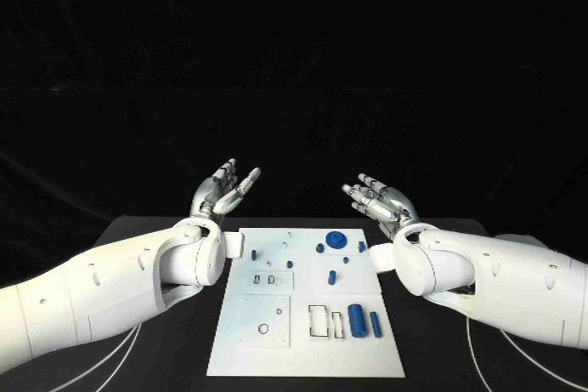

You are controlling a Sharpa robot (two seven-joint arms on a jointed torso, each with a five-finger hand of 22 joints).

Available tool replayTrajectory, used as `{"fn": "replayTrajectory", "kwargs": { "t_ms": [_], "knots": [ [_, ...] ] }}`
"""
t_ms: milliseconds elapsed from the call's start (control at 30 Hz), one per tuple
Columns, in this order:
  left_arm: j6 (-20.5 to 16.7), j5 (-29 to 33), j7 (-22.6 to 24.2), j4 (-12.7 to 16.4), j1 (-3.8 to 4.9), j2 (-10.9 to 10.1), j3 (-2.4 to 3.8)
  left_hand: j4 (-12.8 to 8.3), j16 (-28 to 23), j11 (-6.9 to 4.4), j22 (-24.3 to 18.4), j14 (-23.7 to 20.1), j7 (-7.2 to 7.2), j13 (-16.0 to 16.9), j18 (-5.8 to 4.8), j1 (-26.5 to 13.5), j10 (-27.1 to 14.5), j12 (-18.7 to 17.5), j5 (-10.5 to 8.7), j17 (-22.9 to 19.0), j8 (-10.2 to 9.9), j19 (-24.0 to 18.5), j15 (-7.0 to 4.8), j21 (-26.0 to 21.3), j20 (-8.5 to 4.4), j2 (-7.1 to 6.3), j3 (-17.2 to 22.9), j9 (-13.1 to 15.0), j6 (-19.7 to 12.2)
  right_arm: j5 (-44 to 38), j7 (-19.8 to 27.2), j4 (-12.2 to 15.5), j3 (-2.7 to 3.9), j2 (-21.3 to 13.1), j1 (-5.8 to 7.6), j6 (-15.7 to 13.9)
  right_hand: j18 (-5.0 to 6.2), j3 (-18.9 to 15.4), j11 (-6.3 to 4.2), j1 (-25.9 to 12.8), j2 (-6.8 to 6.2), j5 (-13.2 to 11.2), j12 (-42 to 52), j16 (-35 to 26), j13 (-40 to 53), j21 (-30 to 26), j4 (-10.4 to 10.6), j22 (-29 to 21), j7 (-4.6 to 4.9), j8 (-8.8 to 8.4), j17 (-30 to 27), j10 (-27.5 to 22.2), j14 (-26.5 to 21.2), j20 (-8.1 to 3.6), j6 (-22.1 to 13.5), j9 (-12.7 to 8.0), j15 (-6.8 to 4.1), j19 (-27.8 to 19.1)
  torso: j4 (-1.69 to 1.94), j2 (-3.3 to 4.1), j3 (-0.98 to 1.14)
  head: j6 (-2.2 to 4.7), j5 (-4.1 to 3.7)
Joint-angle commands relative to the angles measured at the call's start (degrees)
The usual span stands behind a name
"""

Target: Assemble the parts on the task board

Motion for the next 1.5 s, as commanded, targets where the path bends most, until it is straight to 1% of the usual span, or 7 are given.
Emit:
{"fn": "replayTrajectory", "kwargs": {
  "t_ms": [33,233,267,333,600,933,1500],
  "knots": [
    [4.8,-1.13,1.94,-0.21,0.17,0.22,0.0,0.73,0.45,1.01,0.19,0.73,6.01,0.18,1.05,3.47,0.65,0.4,0.4,0.23,0.52,0.65,1.29,0.39,0.98,-0.04,0.52,0.24,1.09,-3.75,-4.6,-0.6,-0.66,0.14,0.91,10.15,0.24,2.0,1.2,6.5,-0.46,0.55,1.4,2.46,0.82,2.38,-2.26,1.09,9.51,2.22,1.64,9.75,10.73,0.71,6.76,1.43,0.99,6.74,-0.01,0.0,-0.01,-0.02,0.01],
    [4.8,-1.13,1.94,-0.21,0.17,0.22,0.0,0.51,3.29,3.31,1.65,10.0,8.09,0.94,1.25,6.38,7.51,1.48,0.28,2.19,2.38,8.53,3.02,3.27,1.02,0.29,1.02,1.69,7.11,-4.42,-5.74,-1.07,-1.43,0.2,1.81,12.5,2.08,3.3,-0.17,10.7,-1.8,0.48,4.68,7.62,2.13,7.25,-5.61,2.93,8.95,6.93,4.5,31.74,31.08,0.48,21.2,4.38,-0.82,23.36,-0.01,0.0,-0.01,-0.02,0.01],
    [5.97,-1.03,2.47,1.87,0.2,-2.5,-0.01,0.33,4.92,4.05,2.51,14.7,8.61,1.32,1.3,7.06,11.3,2.17,0.22,3.16,3.37,13.48,2.81,5.08,1.0,0.41,1.29,2.39,9.97,-19.15,-2.06,-1.79,-1.39,-1.79,2.7,4.11,2.73,3.73,-0.62,11.26,-2.16,0.47,5.01,8.36,2.2,8.4,-6.12,3.24,8.66,7.87,4.87,36.15,34.62,0.46,24.36,4.95,-1.39,28.05,-0.23,1.54,-0.04,-0.28,-0.97],
    [5.84,-1.03,2.67,2.25,0.23,-2.87,-0.01,-0.14,8.63,4.91,4.35,25.22,9.01,2.21,2.65,8.35,21.56,4.23,0.11,5.28,5.82,24.72,1.64,9.33,0.8,0.36,1.84,4.03,16.68,-21.64,-2.08,-2.08,-1.37,-2.04,3.07,3.27,3.42,4.43,-1.2,11.73,-2.81,0.29,4.57,8.47,2.1,8.81,-6.62,3.03,8.18,8.81,4.85,38.59,36.68,0.44,28.13,5.54,-2.03,30.88,-0.21,1.97,-0.05,-0.13,-1.13],
    [5.93,-1.21,2.87,4.22,0.39,-4.6,0.0,-1.66,14.63,2.06,5.25,42.5,7.31,2.9,7.79,10.64,44.3,7.11,-0.02,8.8,12.81,37.58,-2.0,14.58,0.53,-0.37,4.34,8.38,35.91,-27.58,-2.74,-2.29,-1.32,-2.9,4.41,2.7,4.23,5.84,-2.21,12.06,-4.22,-0.79,3.52,8.57,2.07,9.1,-7.05,2.54,7.3,10.26,4.78,42.71,40.33,0.23,35.08,6.46,-3.09,34.54,-0.16,3.21,0.2,0.24,-1.29],
    [7.21,-2.19,2.07,8.65,0.79,-7.79,0.22,-2.55,16.38,0.68,5.17,47.28,6.26,3.02,7.98,11.35,49.77,6.57,-0.05,10.62,13.54,41.33,-3.58,16.11,-0.46,-1.65,6.84,8.59,39.33,-36.82,-5.13,-2.74,-1.26,-4.16,6.72,4.68,4.44,7.0,-3.5,12.48,-5.76,-1.73,2.76,9.96,2.2,10.31,-7.36,2.72,6.21,11.33,5.66,47.07,46.09,-1.15,39.67,6.98,-4.77,39.44,0.34,5.69,0.35,0.33,-1.73],
    [11.33,-3.66,0.63,18.14,1.16,-13.45,0.78,-3.37,17.7,-0.3,5.3,50.24,5.47,3.02,7.96,11.5,53.55,5.83,-0.16,12.47,14.14,43.9,-4.73,17.48,-1.68,-3.41,9.46,8.66,41.73,-66.74,-16.38,-4.19,-0.83,-3.81,8.64,9.27,4.09,3.47,-8.44,12.93,-8.12,-2.06,2.29,23.68,3.49,27.62,-7.72,11.98,2.55,13.5,20.34,58.83,67.84,-9.59,46.51,9.28,-12.48,57.84,1.14,9.67,0.17,1.15,-2.98]
  ]
}}
